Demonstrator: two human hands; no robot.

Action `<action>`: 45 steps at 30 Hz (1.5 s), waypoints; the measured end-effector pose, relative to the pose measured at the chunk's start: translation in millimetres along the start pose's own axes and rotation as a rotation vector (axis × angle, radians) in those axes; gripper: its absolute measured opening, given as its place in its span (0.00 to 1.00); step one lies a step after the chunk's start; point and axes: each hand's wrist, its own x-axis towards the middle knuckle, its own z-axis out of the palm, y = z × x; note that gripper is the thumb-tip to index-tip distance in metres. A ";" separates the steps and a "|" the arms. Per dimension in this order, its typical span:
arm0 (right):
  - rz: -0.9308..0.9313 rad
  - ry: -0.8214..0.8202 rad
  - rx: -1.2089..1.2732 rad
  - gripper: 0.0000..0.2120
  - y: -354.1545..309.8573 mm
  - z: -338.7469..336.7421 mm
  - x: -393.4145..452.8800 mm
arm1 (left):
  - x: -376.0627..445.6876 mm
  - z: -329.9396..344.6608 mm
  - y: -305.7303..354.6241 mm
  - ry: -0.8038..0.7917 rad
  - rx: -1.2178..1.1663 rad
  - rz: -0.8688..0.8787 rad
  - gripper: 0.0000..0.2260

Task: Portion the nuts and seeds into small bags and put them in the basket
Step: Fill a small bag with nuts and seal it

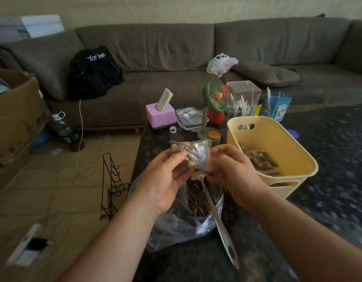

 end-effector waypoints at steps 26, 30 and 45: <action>-0.057 -0.078 -0.026 0.08 -0.6 6.1 -5.5 | -1.9 0.8 -5.8 -0.066 0.204 -0.013 0.16; -0.068 -0.042 0.039 0.06 -1.2 6.8 -4.0 | 0.1 -2.0 -6.8 -0.025 0.254 0.014 0.10; -0.024 0.034 0.065 0.10 3.0 5.5 1.8 | 0.4 7.9 -11.3 0.148 0.173 0.026 0.11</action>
